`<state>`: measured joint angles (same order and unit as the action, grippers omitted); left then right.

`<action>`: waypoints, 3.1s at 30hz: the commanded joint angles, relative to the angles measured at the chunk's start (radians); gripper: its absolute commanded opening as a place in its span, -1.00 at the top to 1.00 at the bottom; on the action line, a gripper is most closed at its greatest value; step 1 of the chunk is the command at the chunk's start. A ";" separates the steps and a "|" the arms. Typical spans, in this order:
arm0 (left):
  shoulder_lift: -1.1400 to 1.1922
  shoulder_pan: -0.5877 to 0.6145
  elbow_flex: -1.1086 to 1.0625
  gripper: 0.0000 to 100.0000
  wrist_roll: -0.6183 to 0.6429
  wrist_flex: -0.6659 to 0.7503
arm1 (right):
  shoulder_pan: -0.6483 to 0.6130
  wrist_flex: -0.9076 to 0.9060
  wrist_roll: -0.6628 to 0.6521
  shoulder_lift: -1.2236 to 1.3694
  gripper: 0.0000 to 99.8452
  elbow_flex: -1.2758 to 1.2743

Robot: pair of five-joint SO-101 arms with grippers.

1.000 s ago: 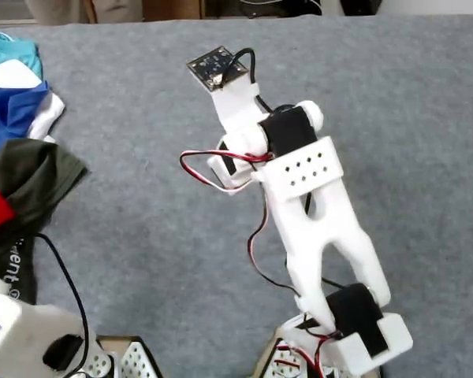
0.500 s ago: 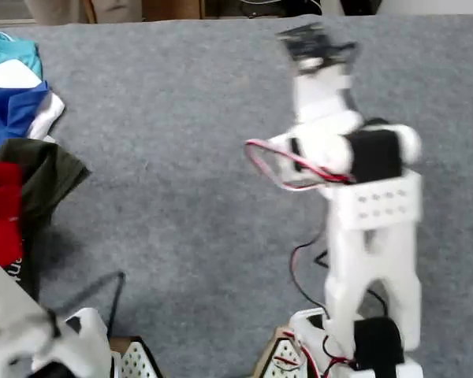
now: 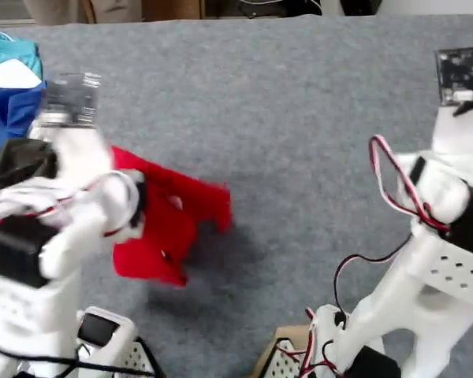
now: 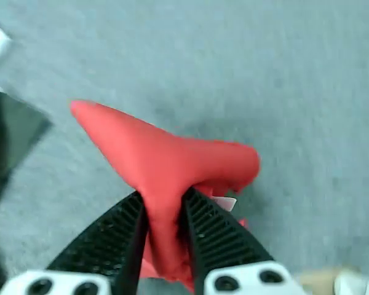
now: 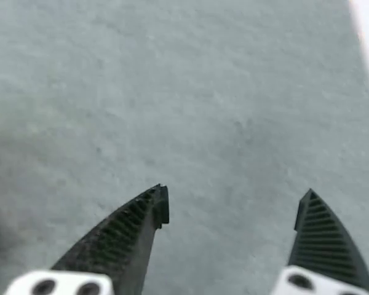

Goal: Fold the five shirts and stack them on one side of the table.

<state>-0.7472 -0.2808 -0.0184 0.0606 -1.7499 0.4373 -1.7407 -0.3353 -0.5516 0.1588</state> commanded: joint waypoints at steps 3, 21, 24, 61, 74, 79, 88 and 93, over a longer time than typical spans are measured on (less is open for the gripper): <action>-0.022 -0.066 -0.133 0.52 0.044 -0.006 | 0.035 -0.034 -0.195 -0.041 0.33 -0.143; -0.177 0.667 -0.144 0.47 -0.132 -0.006 | -0.702 -0.043 -0.126 -0.067 0.33 -0.380; -0.223 0.855 -0.189 0.62 -0.227 -0.005 | -0.874 -0.041 -0.063 0.054 0.33 -0.331; -0.260 1.329 -0.686 0.95 -0.551 0.187 | -1.145 -0.040 0.066 0.906 0.88 0.208; -0.260 0.968 -0.683 0.95 -0.408 0.114 | -0.714 -0.034 0.025 0.730 0.91 0.209; -0.260 0.684 -0.629 0.95 -0.270 0.069 | -0.503 -0.034 -0.077 0.733 0.90 0.248; -0.251 0.387 -0.615 0.94 -0.229 0.109 | -0.581 -0.041 -0.138 0.631 0.56 0.087; -0.254 0.552 -0.606 0.94 -0.222 0.117 | -0.823 -0.041 -0.106 0.501 0.21 -0.019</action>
<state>-0.9989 0.1718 -0.6613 -0.1726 -1.6502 -0.2532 -1.7683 -0.4534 0.0560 0.1788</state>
